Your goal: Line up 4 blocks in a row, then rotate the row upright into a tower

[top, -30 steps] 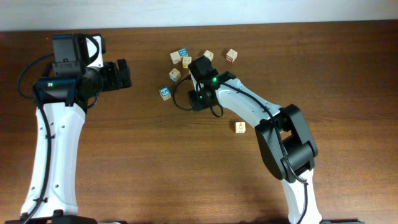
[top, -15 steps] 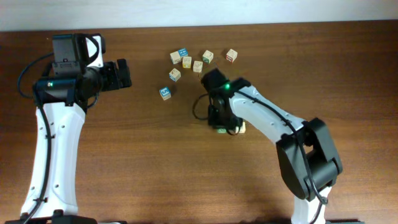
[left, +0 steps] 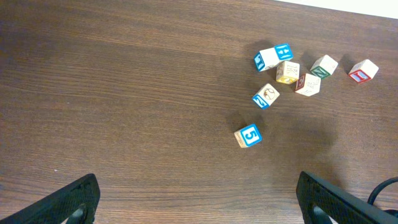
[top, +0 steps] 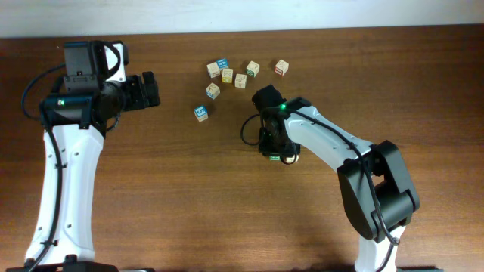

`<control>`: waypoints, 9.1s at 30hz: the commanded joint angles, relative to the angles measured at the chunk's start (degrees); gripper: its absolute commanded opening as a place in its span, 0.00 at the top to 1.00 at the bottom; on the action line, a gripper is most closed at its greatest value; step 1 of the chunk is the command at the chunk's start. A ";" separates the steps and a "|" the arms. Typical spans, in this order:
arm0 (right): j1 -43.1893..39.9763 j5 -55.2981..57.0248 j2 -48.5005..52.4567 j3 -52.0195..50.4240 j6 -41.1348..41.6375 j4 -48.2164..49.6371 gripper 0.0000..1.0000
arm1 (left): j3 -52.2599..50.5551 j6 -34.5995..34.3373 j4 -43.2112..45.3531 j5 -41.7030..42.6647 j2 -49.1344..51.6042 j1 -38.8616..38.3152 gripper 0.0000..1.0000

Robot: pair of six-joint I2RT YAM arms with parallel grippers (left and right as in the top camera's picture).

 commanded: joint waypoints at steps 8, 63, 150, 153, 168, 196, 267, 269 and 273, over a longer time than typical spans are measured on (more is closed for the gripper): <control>-0.31 -0.66 -0.35 1.73 -2.62 -1.14 0.54 | 0.74 -0.72 0.09 -0.42 -0.22 -0.17 0.01; 10.43 -6.60 24.55 27.82 -29.31 30.01 0.54 | 0.74 -0.72 0.09 -0.44 -0.22 -0.17 0.01; 7.10 5.20 24.85 43.76 3.80 17.42 0.39 | 0.74 -0.72 0.09 -0.44 -0.22 -0.17 0.01; 7.10 6.38 26.34 43.74 3.80 20.94 0.38 | 0.74 -0.72 0.09 -0.42 -0.22 -0.17 0.01; 7.06 10.36 33.07 43.67 9.27 25.33 0.42 | 0.74 -0.72 0.09 -0.44 -0.22 -0.17 0.01; 6.99 9.90 32.79 43.63 -10.49 21.42 0.74 | 0.74 -0.72 0.09 -0.42 -0.22 -0.17 0.01; 10.80 1.38 19.91 30.16 -5.66 -19.54 0.96 | 0.74 -0.72 0.09 -0.42 -0.22 -0.17 0.01; 9.66 1.38 19.91 30.16 -5.42 -19.93 0.96 | 0.74 -0.74 0.09 -0.42 -0.22 -0.17 0.01; 7.50 1.31 19.91 30.16 -3.91 -20.46 0.96 | 0.74 -0.74 0.09 -0.44 -0.22 -0.17 0.01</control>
